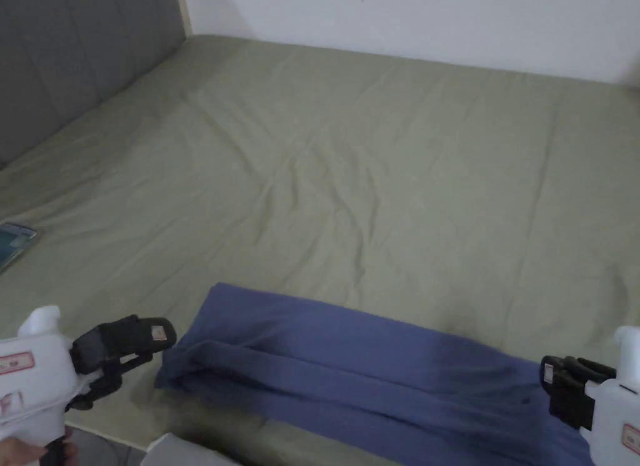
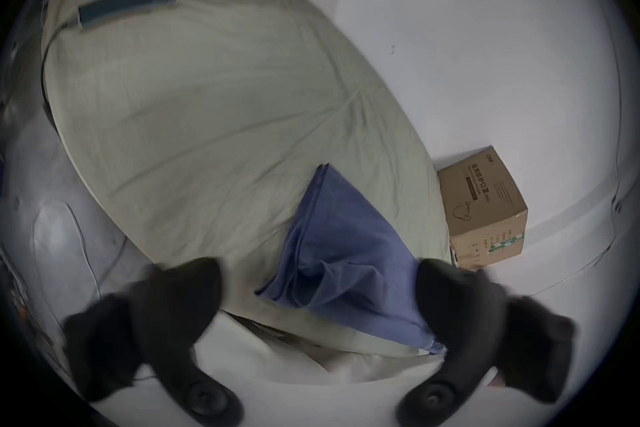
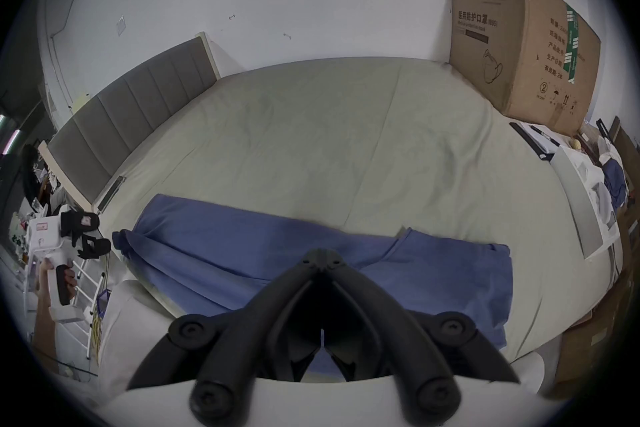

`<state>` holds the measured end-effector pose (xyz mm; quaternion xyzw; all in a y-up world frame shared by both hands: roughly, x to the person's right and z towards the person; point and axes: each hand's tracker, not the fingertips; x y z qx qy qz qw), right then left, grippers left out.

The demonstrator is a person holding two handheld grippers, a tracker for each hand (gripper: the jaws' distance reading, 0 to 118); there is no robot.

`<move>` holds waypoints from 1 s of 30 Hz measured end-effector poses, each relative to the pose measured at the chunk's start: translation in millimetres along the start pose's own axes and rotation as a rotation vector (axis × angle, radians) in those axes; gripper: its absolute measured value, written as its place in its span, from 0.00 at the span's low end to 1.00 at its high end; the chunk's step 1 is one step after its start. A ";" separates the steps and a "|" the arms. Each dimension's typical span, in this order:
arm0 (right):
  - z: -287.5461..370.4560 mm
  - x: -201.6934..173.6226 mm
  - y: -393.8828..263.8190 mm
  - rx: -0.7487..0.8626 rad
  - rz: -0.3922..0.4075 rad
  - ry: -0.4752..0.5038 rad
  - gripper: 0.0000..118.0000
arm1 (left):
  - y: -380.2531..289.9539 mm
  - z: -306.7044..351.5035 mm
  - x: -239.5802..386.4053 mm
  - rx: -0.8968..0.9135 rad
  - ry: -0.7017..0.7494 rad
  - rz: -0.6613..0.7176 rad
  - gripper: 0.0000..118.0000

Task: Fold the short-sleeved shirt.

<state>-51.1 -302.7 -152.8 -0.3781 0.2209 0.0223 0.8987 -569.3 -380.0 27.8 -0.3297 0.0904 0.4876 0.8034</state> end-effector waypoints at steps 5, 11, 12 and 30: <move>-5.7 -9.5 -0.3 -0.043 0.023 0.003 0.00 | 2.4 -28.2 -7.7 -0.054 -0.093 0.065 0.99; -17.2 -4.3 -1.1 -0.086 -0.010 0.004 0.00 | -1.1 -57.4 -1.2 -0.127 -0.132 0.055 0.99; -17.7 -3.9 -1.5 -0.090 -0.010 0.002 0.00 | 5.9 -63.2 -5.9 -0.134 -0.136 0.060 0.99; -13.6 23.6 -3.4 -0.098 -0.076 0.001 0.00 | 31.8 -52.9 16.1 -0.130 -0.072 -0.009 0.03</move>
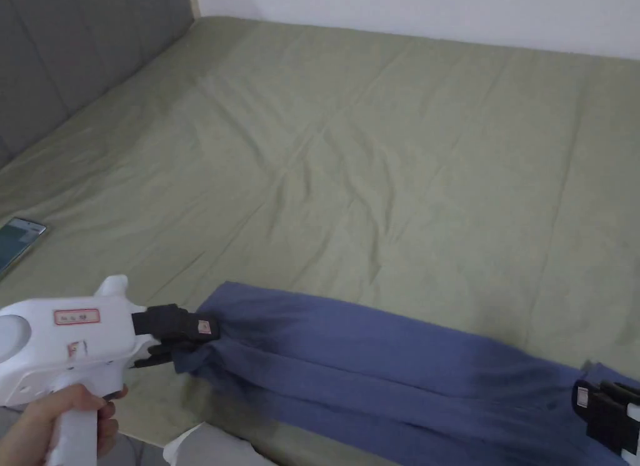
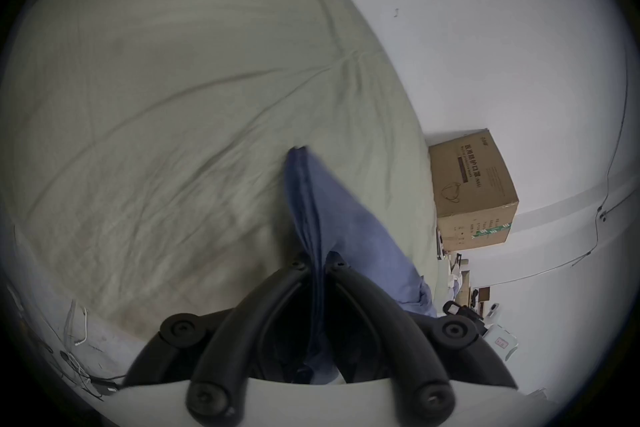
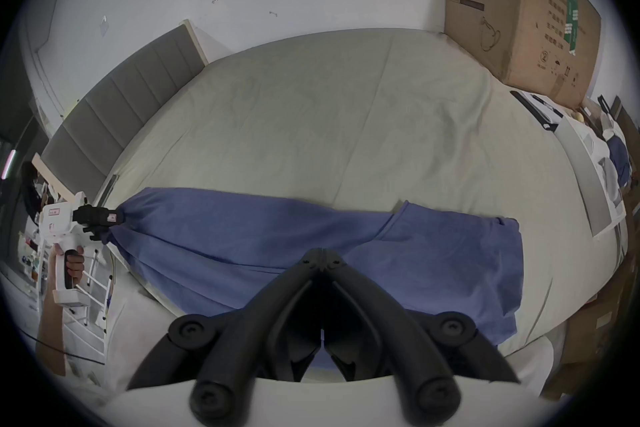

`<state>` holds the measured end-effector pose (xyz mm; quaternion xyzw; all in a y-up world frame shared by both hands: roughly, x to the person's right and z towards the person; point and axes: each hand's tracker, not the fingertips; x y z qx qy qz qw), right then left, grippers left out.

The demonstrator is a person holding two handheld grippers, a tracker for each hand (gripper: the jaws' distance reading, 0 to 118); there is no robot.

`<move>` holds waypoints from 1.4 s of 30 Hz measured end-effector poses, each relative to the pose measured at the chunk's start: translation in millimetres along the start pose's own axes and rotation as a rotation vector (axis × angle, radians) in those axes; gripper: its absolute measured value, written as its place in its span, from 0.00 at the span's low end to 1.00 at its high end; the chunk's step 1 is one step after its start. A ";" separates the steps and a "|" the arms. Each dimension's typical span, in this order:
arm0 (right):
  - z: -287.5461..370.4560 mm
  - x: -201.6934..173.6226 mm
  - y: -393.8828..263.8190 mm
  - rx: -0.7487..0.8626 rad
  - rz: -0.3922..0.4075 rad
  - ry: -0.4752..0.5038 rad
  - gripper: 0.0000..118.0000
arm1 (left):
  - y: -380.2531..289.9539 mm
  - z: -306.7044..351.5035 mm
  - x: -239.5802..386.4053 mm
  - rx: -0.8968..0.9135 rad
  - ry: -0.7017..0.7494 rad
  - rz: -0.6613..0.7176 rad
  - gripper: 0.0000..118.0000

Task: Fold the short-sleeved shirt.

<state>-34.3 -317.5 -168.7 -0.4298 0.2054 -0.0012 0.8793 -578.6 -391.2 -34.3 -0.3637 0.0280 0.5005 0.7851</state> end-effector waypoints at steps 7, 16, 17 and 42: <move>19.0 34.1 -2.6 0.051 -0.064 0.004 0.00 | -22.8 13.1 142.5 0.039 0.049 -0.334 0.03; 35.0 87.6 -17.0 0.100 -0.223 0.004 0.00 | -134.4 -101.2 305.6 -0.231 0.005 -0.923 0.03; 36.5 91.3 -18.7 0.101 -0.230 0.000 0.00 | -149.9 -121.0 309.0 -0.278 0.020 -0.945 0.03; 45.2 109.5 -30.1 0.102 -0.277 0.015 0.00 | -148.6 -159.2 240.7 -0.236 0.212 -0.649 0.00</move>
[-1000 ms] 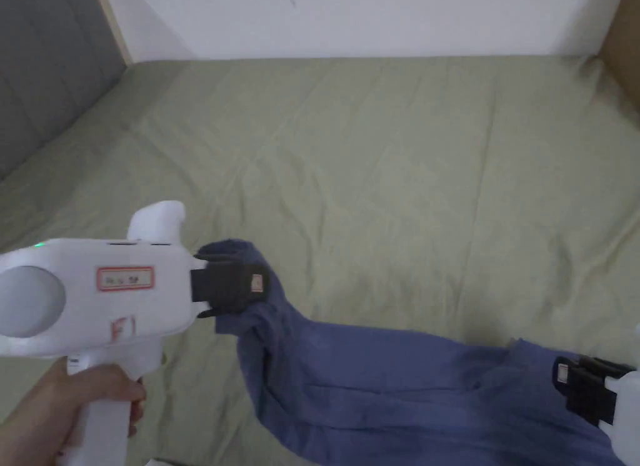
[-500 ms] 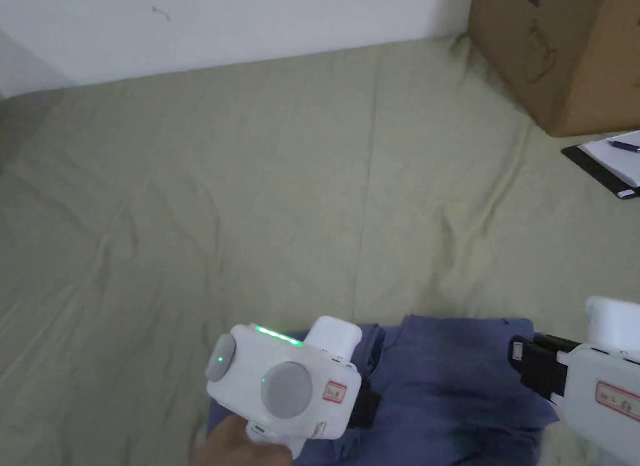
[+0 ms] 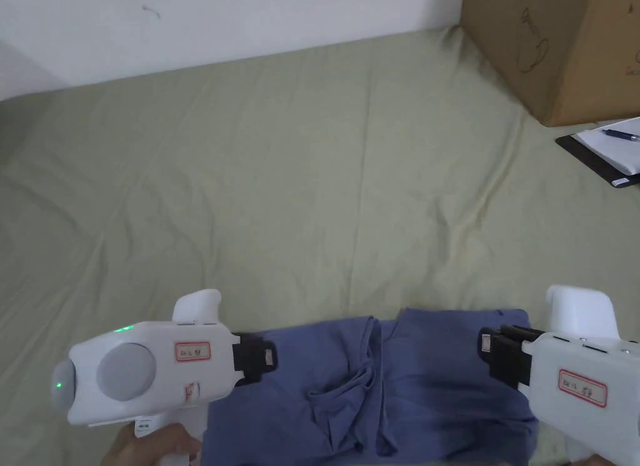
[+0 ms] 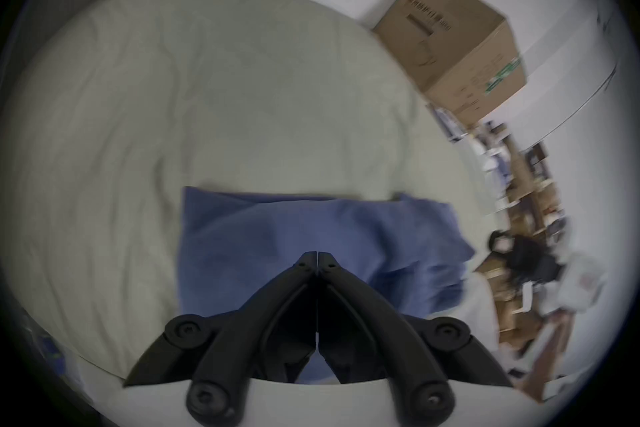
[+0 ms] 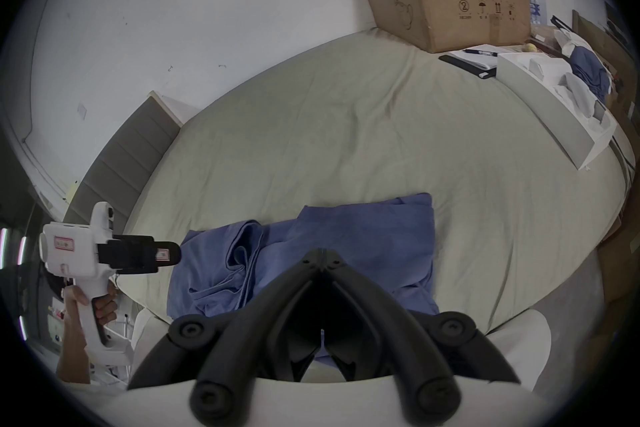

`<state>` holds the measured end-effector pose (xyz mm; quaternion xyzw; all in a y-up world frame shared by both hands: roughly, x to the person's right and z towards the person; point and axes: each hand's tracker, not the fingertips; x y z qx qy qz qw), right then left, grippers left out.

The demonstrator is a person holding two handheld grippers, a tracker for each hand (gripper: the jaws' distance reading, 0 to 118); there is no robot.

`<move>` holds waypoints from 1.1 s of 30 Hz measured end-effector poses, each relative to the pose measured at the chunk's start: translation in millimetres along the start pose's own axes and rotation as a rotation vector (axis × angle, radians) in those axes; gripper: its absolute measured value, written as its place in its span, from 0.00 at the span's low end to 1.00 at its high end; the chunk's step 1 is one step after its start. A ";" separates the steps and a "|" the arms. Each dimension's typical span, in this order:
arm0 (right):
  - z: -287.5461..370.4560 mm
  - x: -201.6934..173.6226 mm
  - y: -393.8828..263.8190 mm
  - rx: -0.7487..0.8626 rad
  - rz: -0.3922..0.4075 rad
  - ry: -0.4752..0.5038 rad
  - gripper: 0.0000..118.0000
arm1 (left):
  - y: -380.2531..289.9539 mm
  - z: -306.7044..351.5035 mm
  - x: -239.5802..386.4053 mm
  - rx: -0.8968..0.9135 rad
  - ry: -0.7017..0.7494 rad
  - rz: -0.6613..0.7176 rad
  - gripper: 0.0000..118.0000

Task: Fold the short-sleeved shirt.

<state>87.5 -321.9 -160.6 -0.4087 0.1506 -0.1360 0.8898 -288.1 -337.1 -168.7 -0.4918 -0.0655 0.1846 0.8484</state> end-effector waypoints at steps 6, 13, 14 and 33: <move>-2.5 -4.8 2.7 -0.003 0.006 0.013 0.00 | -11.1 -27.2 12.8 -0.102 -0.165 -0.016 0.00; 0.7 -1.0 4.2 0.002 0.004 0.024 0.00 | -25.0 -50.5 72.2 -0.208 -0.181 -0.193 0.00; -1.3 -0.5 4.3 -0.001 0.000 0.022 0.00 | -27.1 -56.8 81.4 -0.258 -0.222 -0.215 0.00; -12.9 -28.6 4.5 -0.011 0.079 0.029 0.00 | -20.6 15.1 -79.2 -0.095 -0.396 0.263 0.97</move>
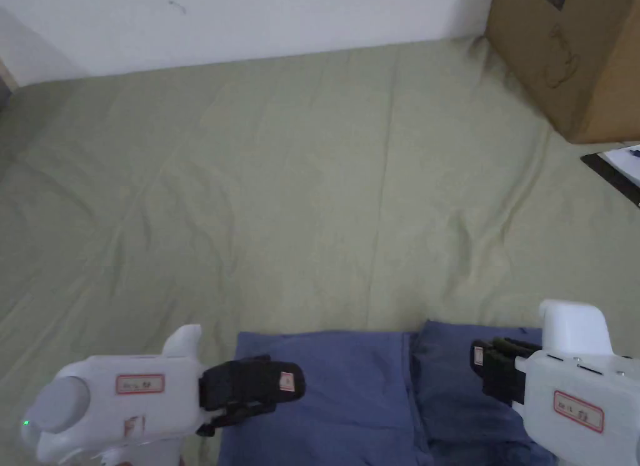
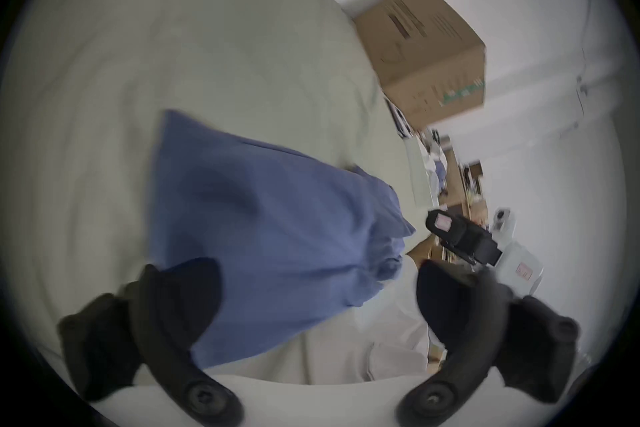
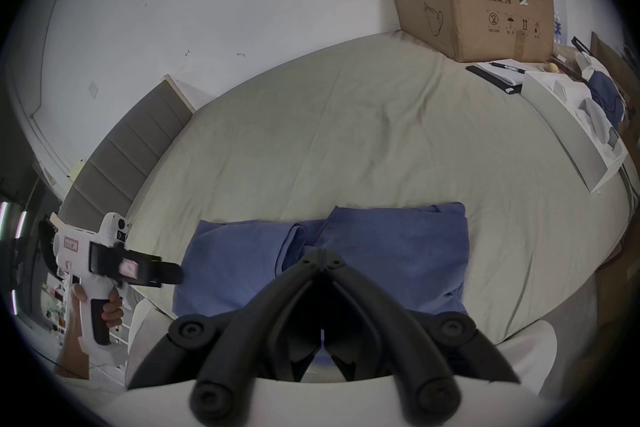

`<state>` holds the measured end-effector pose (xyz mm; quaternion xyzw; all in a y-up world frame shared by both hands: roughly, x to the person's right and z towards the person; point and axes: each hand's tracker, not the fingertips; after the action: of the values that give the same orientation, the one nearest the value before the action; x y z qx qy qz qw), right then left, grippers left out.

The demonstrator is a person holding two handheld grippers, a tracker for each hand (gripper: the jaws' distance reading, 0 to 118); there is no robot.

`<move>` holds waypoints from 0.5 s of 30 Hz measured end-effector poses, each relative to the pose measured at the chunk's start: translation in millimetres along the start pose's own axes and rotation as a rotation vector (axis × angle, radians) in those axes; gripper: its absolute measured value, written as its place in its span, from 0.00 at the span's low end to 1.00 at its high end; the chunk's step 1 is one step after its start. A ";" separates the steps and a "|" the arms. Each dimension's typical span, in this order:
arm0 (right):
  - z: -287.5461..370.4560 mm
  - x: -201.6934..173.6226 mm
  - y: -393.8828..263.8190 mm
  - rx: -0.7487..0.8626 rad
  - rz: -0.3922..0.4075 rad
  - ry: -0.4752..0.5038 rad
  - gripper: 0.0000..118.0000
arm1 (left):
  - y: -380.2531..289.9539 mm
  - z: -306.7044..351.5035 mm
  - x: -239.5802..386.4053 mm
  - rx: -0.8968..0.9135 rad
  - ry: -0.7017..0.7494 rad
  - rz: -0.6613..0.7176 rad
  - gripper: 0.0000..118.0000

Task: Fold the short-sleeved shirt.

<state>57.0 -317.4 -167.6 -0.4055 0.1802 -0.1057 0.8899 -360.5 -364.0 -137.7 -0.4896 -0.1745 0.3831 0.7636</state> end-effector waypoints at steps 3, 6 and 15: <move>-8.3 -7.0 0.4 -0.014 0.000 0.007 0.00 | 10.7 15.9 -41.4 0.042 -0.013 0.094 0.98; -16.1 -17.0 0.0 -0.034 0.022 0.012 0.00 | 19.1 12.5 -71.4 0.011 -0.032 0.192 0.98; -33.4 -30.3 2.2 -0.082 0.061 0.030 0.00 | 29.4 -38.7 -81.6 -0.100 -0.290 0.231 0.14</move>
<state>15.9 -328.7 -182.4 -0.4344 0.2101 -0.0773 0.8724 -400.6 -442.8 -172.6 -0.4836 -0.2443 0.5254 0.6561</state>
